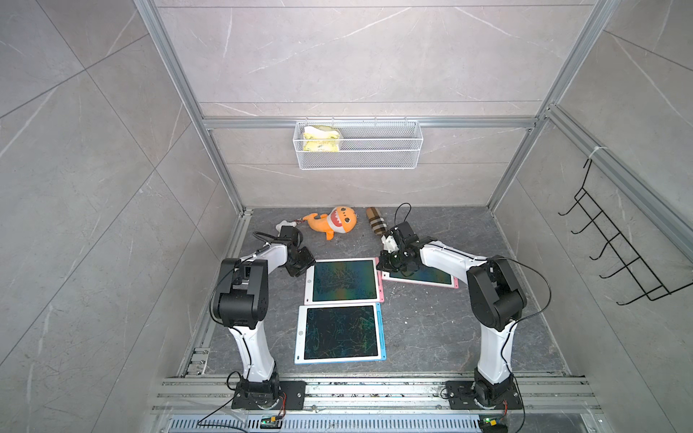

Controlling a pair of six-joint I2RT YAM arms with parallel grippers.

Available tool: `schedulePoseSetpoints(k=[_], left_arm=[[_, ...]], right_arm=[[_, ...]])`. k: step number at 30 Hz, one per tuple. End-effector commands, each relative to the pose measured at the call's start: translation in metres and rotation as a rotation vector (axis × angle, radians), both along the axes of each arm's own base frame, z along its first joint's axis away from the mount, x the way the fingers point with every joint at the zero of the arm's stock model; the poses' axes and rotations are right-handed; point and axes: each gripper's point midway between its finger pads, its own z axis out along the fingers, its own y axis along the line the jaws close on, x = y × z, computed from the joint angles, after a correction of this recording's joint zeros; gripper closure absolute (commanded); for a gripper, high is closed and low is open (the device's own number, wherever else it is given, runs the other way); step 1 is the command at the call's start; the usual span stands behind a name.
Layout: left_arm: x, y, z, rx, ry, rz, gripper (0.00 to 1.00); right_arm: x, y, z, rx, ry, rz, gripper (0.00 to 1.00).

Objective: Place the stylus back onto the writing tablet
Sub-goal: Move the writing tablet to the center of the board, then place the stylus on the writing tablet.

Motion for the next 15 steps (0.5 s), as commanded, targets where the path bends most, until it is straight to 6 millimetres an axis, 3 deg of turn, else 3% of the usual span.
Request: schedulePoseSetpoints(k=[1,7,15], left_arm=[[-0.028,0.0,-0.009,0.005,0.074,0.006,0.49],[-0.04,0.008,-0.002,0.055,0.068,-0.021,0.49],[-0.037,0.011,0.021,0.075,0.016,-0.03,0.48]], right_arm=[[0.012,-0.004,-0.003,-0.019,0.009,-0.065,1.0],[0.014,-0.005,-0.011,-0.062,0.01,-0.02,1.0],[0.01,-0.01,-0.027,-0.11,0.038,0.006,1.0]])
